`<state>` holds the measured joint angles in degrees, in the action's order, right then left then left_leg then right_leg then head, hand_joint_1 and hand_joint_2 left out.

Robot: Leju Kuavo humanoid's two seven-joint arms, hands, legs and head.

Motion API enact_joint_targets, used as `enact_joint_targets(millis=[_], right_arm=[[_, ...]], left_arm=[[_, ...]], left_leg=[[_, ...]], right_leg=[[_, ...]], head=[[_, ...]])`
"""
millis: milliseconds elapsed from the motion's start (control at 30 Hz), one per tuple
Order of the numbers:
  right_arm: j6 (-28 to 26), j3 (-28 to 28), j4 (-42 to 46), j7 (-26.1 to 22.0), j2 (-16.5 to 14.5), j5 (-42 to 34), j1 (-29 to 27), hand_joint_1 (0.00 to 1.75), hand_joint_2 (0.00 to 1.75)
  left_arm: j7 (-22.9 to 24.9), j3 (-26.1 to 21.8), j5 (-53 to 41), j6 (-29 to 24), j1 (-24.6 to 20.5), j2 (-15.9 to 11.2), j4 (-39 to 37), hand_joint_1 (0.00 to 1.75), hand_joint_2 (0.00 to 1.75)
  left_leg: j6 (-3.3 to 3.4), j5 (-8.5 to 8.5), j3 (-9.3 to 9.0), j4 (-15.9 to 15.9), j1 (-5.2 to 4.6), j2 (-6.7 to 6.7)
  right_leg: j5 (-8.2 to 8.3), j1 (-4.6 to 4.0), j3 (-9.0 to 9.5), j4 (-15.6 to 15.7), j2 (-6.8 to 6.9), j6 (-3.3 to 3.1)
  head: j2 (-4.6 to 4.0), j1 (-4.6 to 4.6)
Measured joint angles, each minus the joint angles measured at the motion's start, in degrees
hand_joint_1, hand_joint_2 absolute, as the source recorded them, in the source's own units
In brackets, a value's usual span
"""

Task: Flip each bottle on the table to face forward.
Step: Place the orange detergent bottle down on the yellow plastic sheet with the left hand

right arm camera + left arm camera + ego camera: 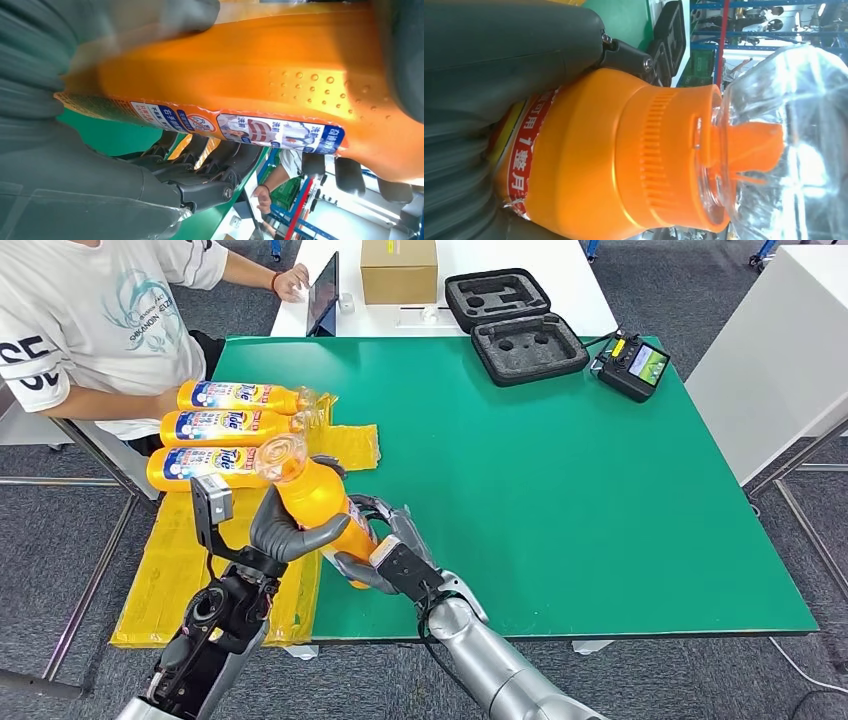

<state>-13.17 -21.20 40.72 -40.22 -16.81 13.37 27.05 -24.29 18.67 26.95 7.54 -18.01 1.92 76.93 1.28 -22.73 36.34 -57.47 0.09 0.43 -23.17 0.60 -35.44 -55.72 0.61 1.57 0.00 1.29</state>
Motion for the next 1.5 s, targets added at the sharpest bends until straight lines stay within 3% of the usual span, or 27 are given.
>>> enact_joint_targets(millis=[67, 133, 200, 333, 567, 633, 733, 833, 1033, 1100, 1167, 1233, 1333, 1467, 1500], right_arm=[[-0.1, 0.1, 0.0, 0.0, 0.0, 0.1, 0.0, 0.87, 1.75], [-0.3, 0.1, 0.0, -0.1, 0.0, 0.5, 0.0, 0.00, 0.87], [-0.8, 0.0, 0.0, 0.0, -0.2, 0.9, 0.0, 0.00, 0.00], [-2.6, 0.0, 1.8, 0.1, -0.4, 0.5, -0.2, 0.00, 0.00], [-5.9, 0.0, 14.2, 0.1, 1.2, -0.6, -3.8, 0.00, 0.00], [-8.9, -0.2, 18.9, 0.1, 1.7, 0.0, -5.4, 0.00, 0.00], [-17.7, -1.7, 28.0, 0.1, 3.3, 2.0, -8.2, 0.00, 0.00], [-22.6, -3.6, 35.1, 0.0, 4.8, 3.5, -10.1, 0.00, 0.00], [-26.2, -6.9, 44.2, 0.0, 6.1, 5.5, -12.0, 0.00, 0.00], [-26.1, -8.4, 45.9, 0.0, 6.3, 3.0, -12.0, 0.00, 0.00], [-25.6, -9.4, 47.1, 0.0, 6.4, 0.5, -12.1, 0.00, 0.00], [-24.6, -9.7, 47.6, 0.0, 6.4, -1.1, -12.2, 0.00, 0.00], [-23.6, -9.8, 47.8, 0.0, 6.4, -2.1, -12.3, 0.00, 0.00], [-23.3, -9.8, 47.9, 0.1, 6.4, -2.4, -12.3, 0.00, 1.75], [-23.0, -9.8, 47.9, 0.0, 6.4, -2.7, -12.3, 0.00, 1.75]], left_arm=[[-0.1, 0.2, -0.3, 0.0, -0.3, -0.1, 0.0, 1.75, 1.75], [-0.3, 0.5, -0.7, -0.2, -0.5, -0.3, 0.0, 1.75, 1.75], [-0.8, 0.9, -1.4, -1.2, -0.6, -0.3, 0.0, 1.75, 1.75], [-3.2, 1.0, -4.2, -5.9, -0.5, -0.4, 0.0, 1.75, 1.75], [-9.9, -3.2, -13.5, -18.8, -0.3, -1.2, 0.0, 1.75, 1.75], [-11.3, -4.5, -15.7, -21.8, 0.1, -1.3, 0.0, 1.75, 1.75], [-13.7, -7.5, -19.6, -27.1, 1.0, -1.4, 0.1, 1.75, 1.75], [-14.6, -10.4, -21.1, -29.2, 1.8, -1.5, 0.2, 1.75, 1.75], [-13.9, -15.5, -19.5, -28.6, 1.2, -1.9, -1.1, 1.75, 1.75], [-13.3, -16.6, -26.3, -32.3, -0.6, -2.7, -2.6, 1.75, 1.75], [-10.6, -16.6, -38.7, -36.2, -2.8, -4.2, -4.8, 1.75, 1.75], [-6.5, -16.1, -50.1, -37.0, -5.1, -5.9, -7.4, 1.75, 1.75], [-3.3, -15.5, -56.6, -36.7, -7.7, -7.5, -10.4, 1.75, 1.75], [-2.4, -14.8, -58.2, -36.7, -9.3, -8.2, -12.5, 1.75, 1.75], [-1.8, -14.5, -59.4, -36.3, -9.5, -8.4, -13.0, 1.75, 1.75]], left_leg=[[0.00, 0.00, 0.00, 0.0, 0.00, 0.00], [0.00, 0.00, 0.00, 0.0, 0.00, 0.00], [0.00, 0.00, 0.01, 0.0, 0.00, 0.00], [0.00, 0.00, 0.01, 0.0, 0.00, 0.00], [0.00, 0.00, 0.01, 0.0, 0.01, -0.01], [0.00, 0.00, 0.02, 0.0, 0.01, -0.02], [-0.01, -0.02, 0.03, 0.0, 0.00, 0.00], [-0.02, -0.04, 0.03, 0.0, 0.00, 0.01], [-0.03, -0.02, 0.06, 0.0, 0.01, 0.03], [-0.05, 0.01, 0.05, 0.0, 0.02, 0.03], [-0.07, 0.03, 0.03, 0.0, 0.03, 0.03], [-0.09, 0.05, 0.02, 0.0, 0.04, 0.03], [-0.10, 0.06, 0.02, 0.0, 0.07, 0.03], [-0.10, 0.06, 0.03, 0.0, 0.06, 0.03], [-0.10, 0.05, 0.03, 0.0, 0.05, 0.03]], right_leg=[[0.00, 0.00, 0.00, 0.0, 0.00, 0.00], [0.00, 0.00, 0.00, 0.0, 0.00, 0.00], [0.00, 0.00, 0.00, 0.0, 0.00, 0.00], [0.00, 0.00, 0.00, 0.0, 0.00, 0.00], [-0.01, -0.01, -0.01, 0.0, 0.02, -0.01], [-0.01, -0.01, 0.00, 0.0, 0.02, -0.01], [-0.01, 0.00, -0.02, 0.0, -0.02, 0.00], [-0.02, 0.00, -0.05, 0.0, -0.04, 0.00], [-0.01, -0.01, -0.09, 0.0, -0.06, -0.01], [0.00, -0.01, -0.10, 0.0, -0.07, -0.02], [0.00, -0.01, -0.09, 0.0, -0.06, -0.02], [0.00, -0.02, -0.08, 0.0, -0.05, -0.03], [0.01, -0.04, -0.07, 0.0, -0.06, -0.03], [0.01, -0.02, -0.08, 0.0, -0.07, -0.03], [0.01, -0.02, -0.08, 0.0, -0.06, -0.02]], head=[[0.00, 0.00], [0.00, 0.01], [0.00, 0.01], [0.00, -0.01], [0.00, -0.01], [0.00, -0.01], [0.00, -0.02], [0.00, -0.01], [0.00, -0.01], [0.00, -0.02], [0.00, -0.01], [0.00, 0.00], [0.00, -0.01], [0.00, -0.02], [0.00, -0.02]])
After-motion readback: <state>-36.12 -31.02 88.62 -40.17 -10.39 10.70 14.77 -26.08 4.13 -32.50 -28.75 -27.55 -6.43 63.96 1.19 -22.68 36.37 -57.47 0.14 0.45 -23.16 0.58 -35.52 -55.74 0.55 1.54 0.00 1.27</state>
